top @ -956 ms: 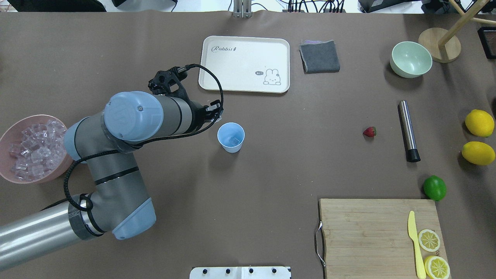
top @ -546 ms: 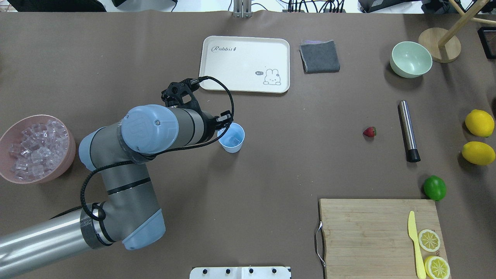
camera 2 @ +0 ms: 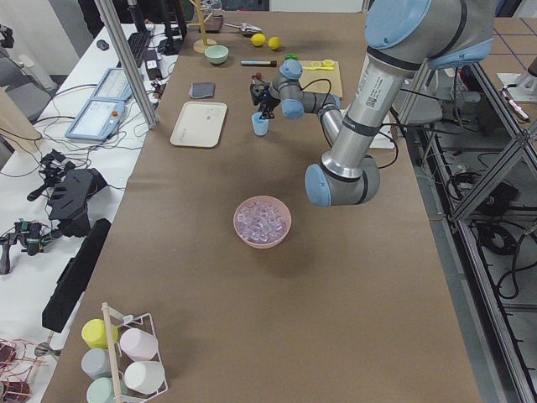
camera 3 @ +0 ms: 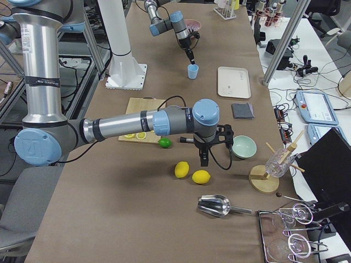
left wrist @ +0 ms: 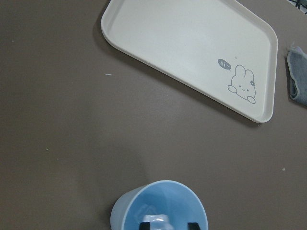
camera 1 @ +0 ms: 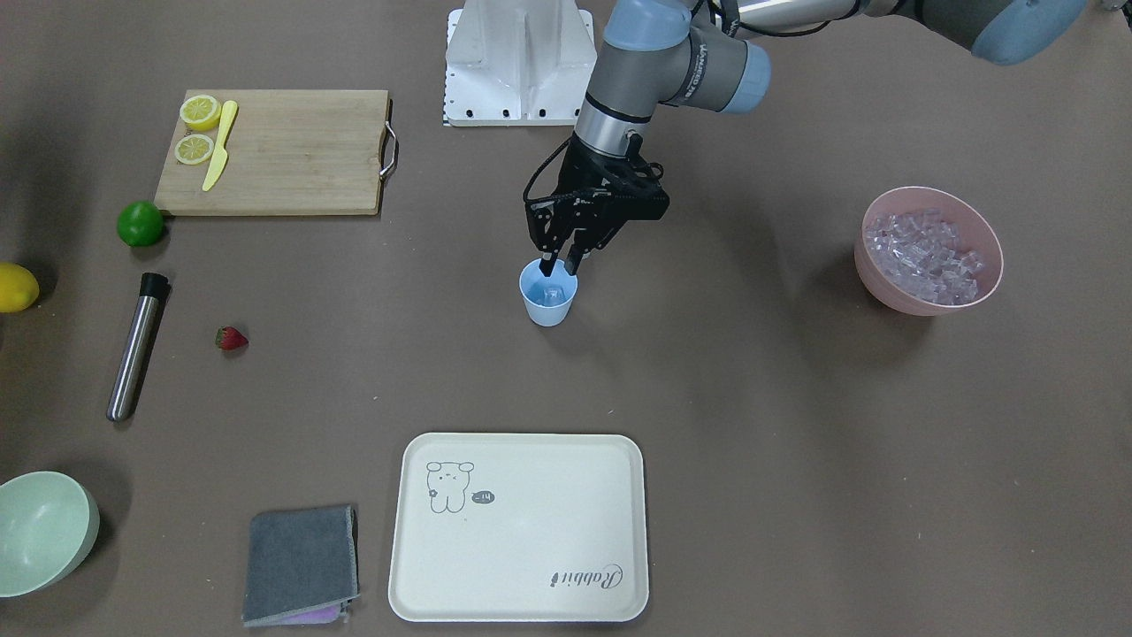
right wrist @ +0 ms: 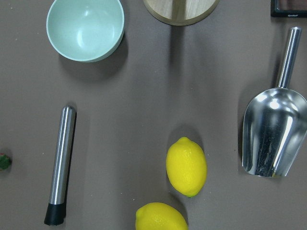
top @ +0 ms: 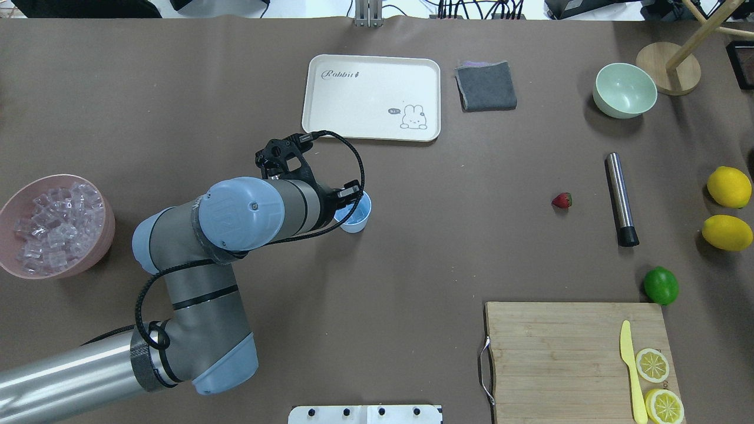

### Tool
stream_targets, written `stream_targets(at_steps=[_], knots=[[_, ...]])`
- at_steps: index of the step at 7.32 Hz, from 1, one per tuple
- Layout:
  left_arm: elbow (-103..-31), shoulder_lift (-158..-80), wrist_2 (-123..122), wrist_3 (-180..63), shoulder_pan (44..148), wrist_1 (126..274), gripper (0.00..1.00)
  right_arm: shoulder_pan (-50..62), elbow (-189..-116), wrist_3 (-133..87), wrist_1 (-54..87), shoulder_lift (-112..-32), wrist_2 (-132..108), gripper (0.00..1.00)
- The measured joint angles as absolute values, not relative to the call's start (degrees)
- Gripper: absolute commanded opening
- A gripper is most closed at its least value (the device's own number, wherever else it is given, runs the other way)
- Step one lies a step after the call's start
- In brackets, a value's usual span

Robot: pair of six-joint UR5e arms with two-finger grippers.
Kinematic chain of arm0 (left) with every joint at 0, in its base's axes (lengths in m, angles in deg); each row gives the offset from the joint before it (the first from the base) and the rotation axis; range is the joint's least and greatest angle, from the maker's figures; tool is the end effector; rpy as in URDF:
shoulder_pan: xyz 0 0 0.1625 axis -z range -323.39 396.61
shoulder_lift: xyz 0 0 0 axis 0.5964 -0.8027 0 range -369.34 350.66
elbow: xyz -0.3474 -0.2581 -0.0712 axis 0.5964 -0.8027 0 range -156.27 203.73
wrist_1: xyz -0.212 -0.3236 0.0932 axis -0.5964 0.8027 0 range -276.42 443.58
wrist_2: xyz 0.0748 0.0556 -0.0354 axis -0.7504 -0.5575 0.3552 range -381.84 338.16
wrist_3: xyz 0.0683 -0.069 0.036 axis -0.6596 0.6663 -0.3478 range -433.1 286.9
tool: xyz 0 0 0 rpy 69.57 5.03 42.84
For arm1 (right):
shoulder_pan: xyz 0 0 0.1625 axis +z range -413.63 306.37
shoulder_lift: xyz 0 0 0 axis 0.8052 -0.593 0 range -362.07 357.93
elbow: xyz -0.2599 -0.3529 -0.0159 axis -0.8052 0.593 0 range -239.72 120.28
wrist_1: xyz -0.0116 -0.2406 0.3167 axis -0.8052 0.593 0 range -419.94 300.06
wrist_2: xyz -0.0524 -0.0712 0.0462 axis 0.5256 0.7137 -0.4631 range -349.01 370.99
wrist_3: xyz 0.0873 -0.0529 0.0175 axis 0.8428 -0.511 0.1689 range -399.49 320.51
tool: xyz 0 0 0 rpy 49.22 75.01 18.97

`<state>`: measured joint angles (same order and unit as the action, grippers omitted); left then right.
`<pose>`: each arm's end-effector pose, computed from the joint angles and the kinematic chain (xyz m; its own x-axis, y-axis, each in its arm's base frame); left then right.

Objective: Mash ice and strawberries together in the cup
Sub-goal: 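Open the left gripper to drop the ice cube into the cup, then move the left gripper back over the ice bowl and lower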

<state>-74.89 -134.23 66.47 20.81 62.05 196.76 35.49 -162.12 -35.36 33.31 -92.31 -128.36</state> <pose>0.5350 -0.4055 0.2135 0.3256 -0.2305 -0.9170 0.4772 0.8773 -0.0511 0.0475 -0.4745 0.5733 0.6490 -0.0562 0.7587 -0.0316 0.9944 0.1006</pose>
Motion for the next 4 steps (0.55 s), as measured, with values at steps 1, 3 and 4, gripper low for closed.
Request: stream_targets(at_steps=[1,3,4], knots=[[-75.0,-134.2,66.4,20.7,62.2,196.7,0.97,35.5,-162.1,-35.3,33.3,-92.3,-128.4,1.0],[-77.3,-133.6,67.7,19.0,65.2,194.3,0.97,35.5,-162.0,-35.3,33.3,-91.8,-128.4,1.0],[-80.1,-132.3,70.0,15.2,67.9,190.1,0.97,35.5,-161.9,-35.3,33.4,-91.5,-128.4,1.0]])
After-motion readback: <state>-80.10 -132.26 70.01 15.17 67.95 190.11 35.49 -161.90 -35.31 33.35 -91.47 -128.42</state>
